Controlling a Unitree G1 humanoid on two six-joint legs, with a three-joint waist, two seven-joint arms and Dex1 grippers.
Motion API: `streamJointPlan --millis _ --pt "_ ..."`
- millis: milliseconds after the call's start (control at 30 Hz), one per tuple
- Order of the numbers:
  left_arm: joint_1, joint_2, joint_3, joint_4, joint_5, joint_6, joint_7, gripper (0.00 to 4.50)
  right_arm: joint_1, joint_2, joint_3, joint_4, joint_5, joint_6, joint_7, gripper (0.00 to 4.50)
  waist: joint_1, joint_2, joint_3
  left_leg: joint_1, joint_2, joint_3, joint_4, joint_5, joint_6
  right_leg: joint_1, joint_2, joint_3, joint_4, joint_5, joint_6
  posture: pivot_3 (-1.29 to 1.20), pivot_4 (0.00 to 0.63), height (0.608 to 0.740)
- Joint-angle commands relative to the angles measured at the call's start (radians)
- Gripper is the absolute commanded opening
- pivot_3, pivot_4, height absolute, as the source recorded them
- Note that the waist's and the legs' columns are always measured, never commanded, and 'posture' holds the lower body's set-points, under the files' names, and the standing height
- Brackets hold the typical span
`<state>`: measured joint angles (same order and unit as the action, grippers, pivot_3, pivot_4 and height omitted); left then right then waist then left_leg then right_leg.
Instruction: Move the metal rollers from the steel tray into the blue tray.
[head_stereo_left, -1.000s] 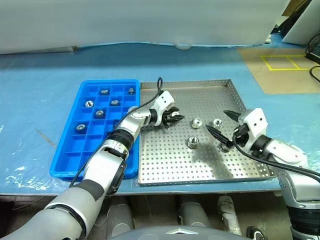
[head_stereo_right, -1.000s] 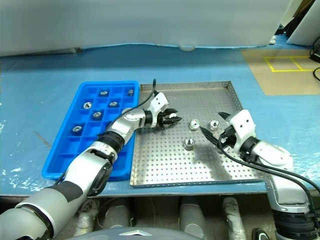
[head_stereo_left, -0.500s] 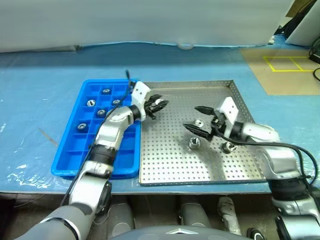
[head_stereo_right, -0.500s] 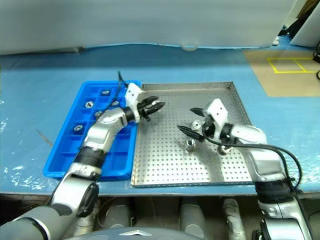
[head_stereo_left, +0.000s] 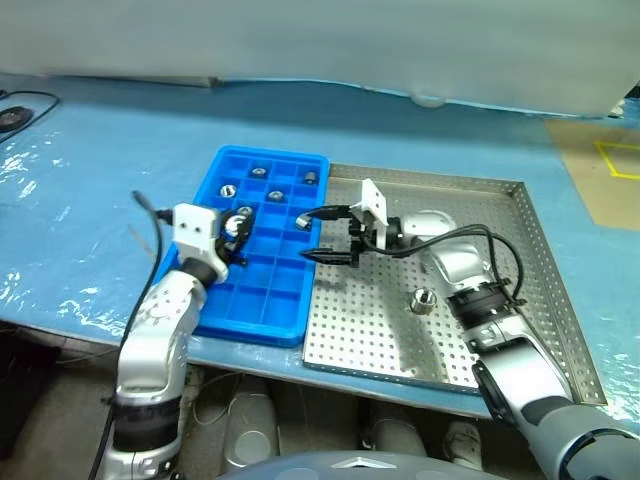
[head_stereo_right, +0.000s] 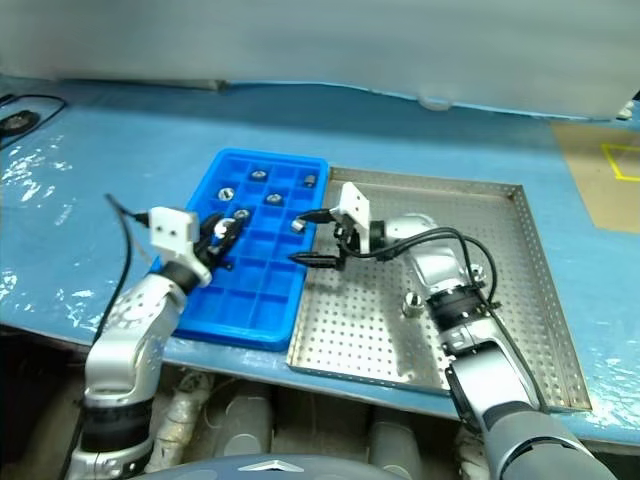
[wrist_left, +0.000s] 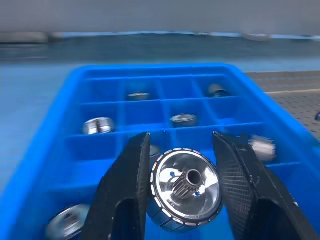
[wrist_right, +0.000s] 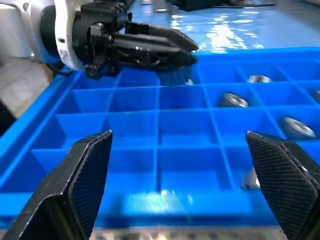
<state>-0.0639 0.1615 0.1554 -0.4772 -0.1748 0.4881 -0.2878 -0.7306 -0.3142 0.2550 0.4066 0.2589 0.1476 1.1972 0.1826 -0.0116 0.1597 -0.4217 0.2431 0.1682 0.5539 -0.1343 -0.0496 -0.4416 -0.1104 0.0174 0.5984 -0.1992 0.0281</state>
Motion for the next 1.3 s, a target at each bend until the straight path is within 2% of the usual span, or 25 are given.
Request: streamJointPlan --millis 33,267,567,600,633,767,833,1033,1167,1300 --pt "0.078 -0.002 0.016 -0.126 0.003 0.009 0.051 1.57 -0.047 0.025 0.002 0.059 -0.008 -0.056 0.053 4.50 0.019 0.000 0.000 0.000 0.000 -0.001 0.000 0.000 0.000 0.000 0.000 -0.001 0.000 0.000 0.000 0.54 0.150 0.740" --pt "0.243 -0.030 0.007 -0.246 0.010 0.022 0.134 1.57 -0.088 0.078 0.000 0.156 -0.034 -0.110 0.107 4.50 0.078 0.000 0.000 -0.003 0.000 -0.006 0.000 0.001 -0.001 0.001 0.000 -0.004 0.000 0.000 0.000 0.57 0.150 0.740" --pt "0.275 -0.014 -0.006 -0.241 0.004 0.045 0.161 1.57 -0.092 0.092 -0.011 0.184 -0.063 -0.140 0.114 4.50 0.145 0.001 0.001 -0.003 0.000 -0.011 0.000 0.001 -0.003 0.002 0.001 -0.006 0.000 0.000 0.000 0.60 0.150 0.740" --pt "0.270 -0.011 -0.008 -0.235 -0.002 0.046 0.158 2.31 -0.091 0.089 -0.013 0.183 -0.065 -0.142 0.111 4.50 0.150 0.001 0.001 -0.003 0.000 -0.012 0.000 0.001 -0.003 0.002 0.001 -0.006 0.000 0.000 0.000 0.59 0.150 0.740" --pt "0.262 -0.009 -0.010 -0.230 -0.009 0.047 0.154 2.51 -0.090 0.087 -0.015 0.182 -0.067 -0.143 0.108 4.50 0.153 0.001 0.001 -0.003 0.000 -0.012 0.000 0.002 -0.003 0.003 0.002 -0.006 0.000 0.000 0.000 0.57 0.150 0.740" --pt "0.193 0.011 -0.026 -0.199 -0.041 0.048 0.116 3.87 -0.080 0.071 -0.033 0.164 -0.068 -0.137 0.090 4.50 0.166 0.003 0.002 -0.002 0.000 -0.015 0.000 0.003 -0.006 0.003 0.003 -0.007 0.002 0.000 0.000 0.52 0.150 0.740" --pt "0.143 0.024 -0.036 -0.179 -0.069 0.037 0.074 3.87 -0.068 0.058 -0.043 0.143 -0.066 -0.129 0.077 4.50 0.167 0.004 0.003 -0.002 -0.001 -0.016 0.000 0.004 -0.006 0.003 0.002 -0.007 0.004 0.000 0.000 0.49 0.150 0.740" --pt "-0.038 0.070 -0.081 -0.029 -0.139 0.008 -0.069 3.87 0.017 -0.024 -0.090 0.008 -0.059 -0.072 0.006 4.50 0.152 0.006 0.003 0.002 -0.002 -0.016 0.000 0.005 -0.009 0.003 0.003 -0.005 0.008 0.000 0.000 0.31 0.150 0.740" --pt "-0.156 0.082 -0.130 0.115 -0.165 -0.025 -0.172 3.87 0.110 -0.093 -0.138 -0.140 -0.045 0.001 -0.056 4.50 0.099 0.006 0.003 0.001 -0.002 -0.015 0.002 0.006 -0.009 0.003 0.003 -0.003 0.008 0.000 0.000 0.14 0.150 0.740" --pt "-0.298 0.072 -0.196 0.314 -0.160 -0.087 -0.291 3.87 0.233 -0.171 -0.204 -0.310 -0.030 0.081 -0.139 4.50 0.023 0.006 0.003 0.001 -0.003 -0.015 0.004 0.007 -0.012 0.004 0.003 -0.003 0.008 0.001 0.000 -0.02 0.150 0.740"
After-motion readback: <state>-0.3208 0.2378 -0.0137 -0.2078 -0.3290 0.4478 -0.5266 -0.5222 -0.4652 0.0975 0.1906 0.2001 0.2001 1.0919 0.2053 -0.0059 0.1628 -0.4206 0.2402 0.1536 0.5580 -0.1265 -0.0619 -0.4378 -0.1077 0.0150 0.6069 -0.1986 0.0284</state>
